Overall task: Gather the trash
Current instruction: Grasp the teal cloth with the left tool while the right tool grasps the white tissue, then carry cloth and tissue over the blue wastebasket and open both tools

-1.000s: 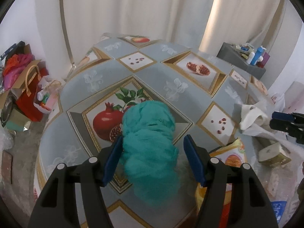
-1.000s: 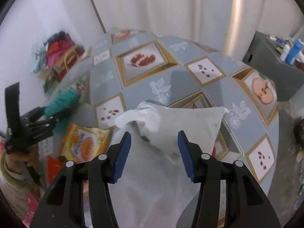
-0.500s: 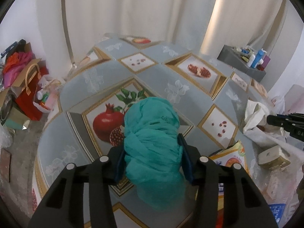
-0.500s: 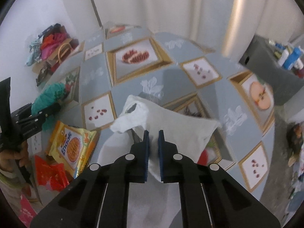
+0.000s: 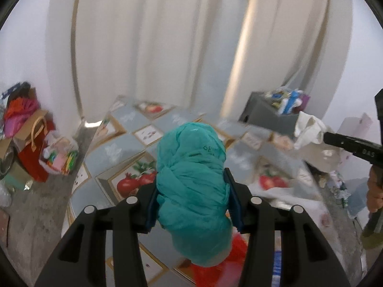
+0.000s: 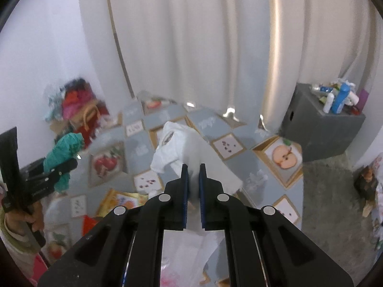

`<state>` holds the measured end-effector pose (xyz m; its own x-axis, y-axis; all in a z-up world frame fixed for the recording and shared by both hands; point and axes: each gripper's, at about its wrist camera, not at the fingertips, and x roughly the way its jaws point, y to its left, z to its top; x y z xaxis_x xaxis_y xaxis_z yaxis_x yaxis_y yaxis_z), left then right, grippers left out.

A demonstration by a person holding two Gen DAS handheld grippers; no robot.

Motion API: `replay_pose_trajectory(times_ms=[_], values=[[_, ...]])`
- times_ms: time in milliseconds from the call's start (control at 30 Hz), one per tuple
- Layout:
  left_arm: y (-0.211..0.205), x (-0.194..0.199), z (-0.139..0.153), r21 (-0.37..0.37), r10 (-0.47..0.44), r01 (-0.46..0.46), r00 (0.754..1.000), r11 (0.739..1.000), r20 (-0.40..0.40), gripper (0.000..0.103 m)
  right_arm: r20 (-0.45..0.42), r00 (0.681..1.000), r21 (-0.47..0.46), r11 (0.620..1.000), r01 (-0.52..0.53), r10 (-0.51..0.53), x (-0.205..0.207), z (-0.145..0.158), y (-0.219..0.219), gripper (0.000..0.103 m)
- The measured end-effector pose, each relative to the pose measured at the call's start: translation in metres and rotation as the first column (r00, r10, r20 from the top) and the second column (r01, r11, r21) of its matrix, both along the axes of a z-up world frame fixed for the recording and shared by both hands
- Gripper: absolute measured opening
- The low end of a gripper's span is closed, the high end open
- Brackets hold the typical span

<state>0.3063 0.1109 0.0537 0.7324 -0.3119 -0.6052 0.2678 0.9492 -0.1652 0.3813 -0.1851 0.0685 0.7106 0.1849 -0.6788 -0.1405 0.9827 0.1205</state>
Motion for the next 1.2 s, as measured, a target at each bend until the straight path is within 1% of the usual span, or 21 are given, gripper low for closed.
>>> replay_pose_trajectory(times_ms=[133,200,300,333,400,467,533,633,700,733,800,833,867,933,967,1000,1033,1067,1133,1167,1200], values=[[-0.015,-0.040,0.037,-0.020,-0.078,0.079,0.995,0.997,0.060,0.047,0.052,0.999,0.029,1.000,0.009,-0.011,-0.048,0.026,-0.010,0.006],[-0.023,-0.056,0.048,-0.030,-0.123,0.125,0.990,0.992,0.069,0.047,0.070,0.997,0.048,0.998,0.027,-0.030,-0.076,0.037,-0.018,0.006],[-0.044,-0.085,0.063,-0.047,-0.213,0.217,0.974,0.975,0.077,0.047,0.078,0.994,0.100,0.992,0.072,-0.080,-0.122,0.047,-0.039,0.006],[-0.054,-0.097,0.067,-0.056,-0.255,0.259,0.964,0.964,0.079,0.047,0.076,0.992,0.113,0.990,0.090,-0.099,-0.133,0.048,-0.045,0.006],[-0.070,-0.112,0.071,-0.063,-0.309,0.314,0.948,0.947,0.083,0.047,0.063,0.986,0.155,0.978,0.140,-0.152,-0.165,0.048,-0.064,0.006],[-0.093,-0.126,0.075,-0.074,-0.377,0.383,0.922,0.921,0.084,0.047,0.047,0.976,0.175,0.963,0.202,-0.214,-0.195,0.044,-0.081,0.006],[-0.116,-0.139,0.076,-0.085,-0.433,0.439,0.898,0.894,0.080,0.047,0.028,0.955,0.192,0.939,0.284,-0.295,-0.228,0.038,-0.102,0.006],[-0.157,-0.160,0.075,-0.093,-0.531,0.535,0.845,0.840,0.067,0.047,0.005,0.920,0.211,0.899,0.382,-0.392,-0.263,0.026,-0.127,0.006],[-0.187,-0.175,0.070,-0.087,-0.596,0.598,0.801,0.797,0.049,0.047,-0.015,0.881,0.239,0.854,0.462,-0.472,-0.292,0.014,-0.147,0.006],[-0.203,-0.183,0.067,-0.082,-0.627,0.628,0.778,0.774,0.041,0.047,-0.021,0.868,0.250,0.838,0.486,-0.497,-0.303,0.010,-0.152,0.006],[-0.236,-0.197,0.059,-0.071,-0.682,0.681,0.731,0.728,0.014,0.047,-0.044,0.821,0.284,0.780,0.557,-0.570,-0.330,-0.005,-0.172,0.007],[-0.254,-0.203,0.055,-0.069,-0.707,0.706,0.707,0.705,-0.003,0.047,-0.053,0.805,0.298,0.760,0.577,-0.591,-0.339,-0.011,-0.178,0.007],[-0.272,-0.210,0.049,-0.063,-0.731,0.729,0.682,0.682,-0.023,0.047,-0.069,0.782,0.317,0.729,0.606,-0.620,-0.350,-0.020,-0.187,0.006],[-0.303,-0.224,0.038,-0.048,-0.763,0.761,0.645,0.647,-0.053,0.047,-0.101,0.728,0.339,0.665,0.666,-0.678,-0.370,-0.040,-0.205,0.007],[-0.322,-0.230,0.031,-0.040,-0.780,0.780,0.621,0.625,-0.074,0.047,-0.114,0.712,0.348,0.643,0.682,-0.693,-0.375,-0.047,-0.210,0.007],[-0.335,-0.234,0.025,-0.036,-0.791,0.792,0.605,0.610,-0.092,0.047,-0.136,0.691,0.367,0.611,0.701,-0.710,-0.381,-0.057,-0.217,0.007],[-0.356,-0.241,0.016,-0.030,-0.805,0.808,0.581,0.588,-0.120,0.047,-0.156,0.672,0.384,0.583,0.716,-0.724,-0.389,-0.066,-0.224,0.007],[-0.367,-0.244,0.008,-0.023,-0.811,0.817,0.568,0.576,-0.136,0.047,-0.185,0.642,0.401,0.539,0.741,-0.744,-0.396,-0.080,-0.234,0.007],[-0.395,-0.253,-0.008,-0.013,-0.825,0.837,0.537,0.547,-0.177,0.047,-0.210,0.603,0.408,0.491,0.769,-0.770,-0.409,-0.092,-0.246,0.007],[-0.412,-0.258,-0.018,-0.007,-0.831,0.848,0.518,0.530,-0.203,0.047,-0.228,0.579,0.423,0.456,0.783,-0.782,-0.415,-0.102,-0.254,0.007],[-0.425,-0.263,-0.025,-0.002,-0.833,0.854,0.506,0.520,-0.223,0.047,-0.251,0.558,0.445,0.418,0.792,-0.791,-0.420,-0.113,-0.261,0.007]])
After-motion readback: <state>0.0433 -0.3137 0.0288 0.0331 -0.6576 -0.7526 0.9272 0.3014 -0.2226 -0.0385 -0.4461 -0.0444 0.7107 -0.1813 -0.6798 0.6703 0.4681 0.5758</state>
